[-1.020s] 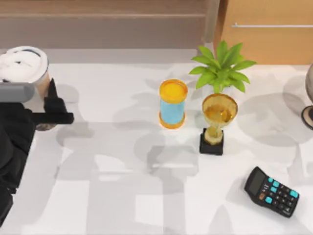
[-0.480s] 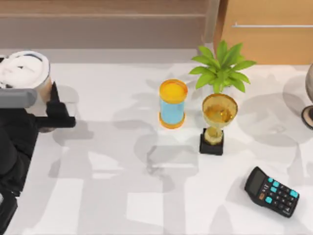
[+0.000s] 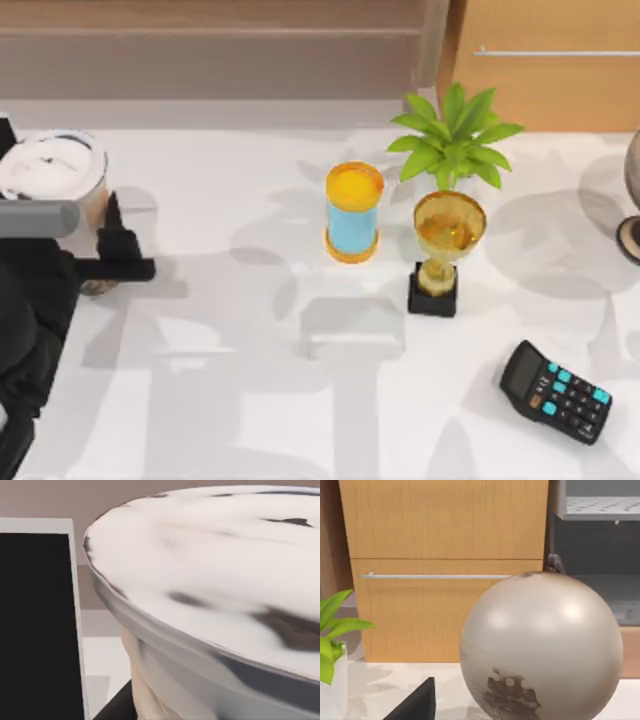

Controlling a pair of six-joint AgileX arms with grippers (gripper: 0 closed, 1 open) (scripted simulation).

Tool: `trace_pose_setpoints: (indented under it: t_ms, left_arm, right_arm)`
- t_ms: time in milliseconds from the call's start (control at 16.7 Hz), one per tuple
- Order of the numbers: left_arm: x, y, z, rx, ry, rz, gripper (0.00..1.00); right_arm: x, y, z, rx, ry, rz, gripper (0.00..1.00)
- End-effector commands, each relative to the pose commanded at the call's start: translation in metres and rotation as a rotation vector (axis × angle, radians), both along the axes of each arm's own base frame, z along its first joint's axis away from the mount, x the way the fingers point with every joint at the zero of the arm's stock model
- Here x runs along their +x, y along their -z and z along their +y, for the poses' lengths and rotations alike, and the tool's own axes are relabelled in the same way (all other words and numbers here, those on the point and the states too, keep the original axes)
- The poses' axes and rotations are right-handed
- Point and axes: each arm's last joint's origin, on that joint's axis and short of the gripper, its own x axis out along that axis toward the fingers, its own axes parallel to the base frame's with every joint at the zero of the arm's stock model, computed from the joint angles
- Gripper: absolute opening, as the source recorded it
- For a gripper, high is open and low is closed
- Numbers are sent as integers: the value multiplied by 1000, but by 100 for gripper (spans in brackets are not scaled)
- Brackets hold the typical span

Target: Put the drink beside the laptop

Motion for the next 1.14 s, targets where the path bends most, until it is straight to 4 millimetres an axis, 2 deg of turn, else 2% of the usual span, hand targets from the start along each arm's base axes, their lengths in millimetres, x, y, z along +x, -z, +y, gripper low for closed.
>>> trace_pose_setpoints:
  t_ms: [780, 1140]
  left_arm:
    - [0, 0, 0, 0, 0, 0, 98]
    - [0, 0, 0, 0, 0, 0, 100]
  right_arm:
    - [0, 0, 0, 0, 0, 0, 100]
    - [0, 0, 0, 0, 0, 0, 100]
